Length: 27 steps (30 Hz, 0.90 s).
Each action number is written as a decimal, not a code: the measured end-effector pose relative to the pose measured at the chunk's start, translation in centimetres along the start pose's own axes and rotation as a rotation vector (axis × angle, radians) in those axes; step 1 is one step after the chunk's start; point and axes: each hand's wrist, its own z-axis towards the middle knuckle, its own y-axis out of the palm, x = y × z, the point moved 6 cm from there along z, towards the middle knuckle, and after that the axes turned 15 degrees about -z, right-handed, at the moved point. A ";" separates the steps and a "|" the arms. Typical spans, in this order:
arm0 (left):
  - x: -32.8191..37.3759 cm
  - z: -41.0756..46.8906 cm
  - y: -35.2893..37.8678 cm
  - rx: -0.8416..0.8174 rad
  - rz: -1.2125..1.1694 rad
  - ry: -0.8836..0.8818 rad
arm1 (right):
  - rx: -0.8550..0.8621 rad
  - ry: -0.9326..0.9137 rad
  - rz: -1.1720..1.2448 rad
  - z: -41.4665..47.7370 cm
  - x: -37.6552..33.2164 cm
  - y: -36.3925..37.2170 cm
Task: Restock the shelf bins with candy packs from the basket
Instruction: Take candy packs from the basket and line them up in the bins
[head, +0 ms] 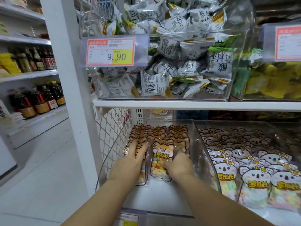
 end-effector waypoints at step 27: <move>0.3 -0.1 0.1 -0.045 0.049 -0.060 | 0.131 0.007 -0.022 -0.4 0.1 -0.4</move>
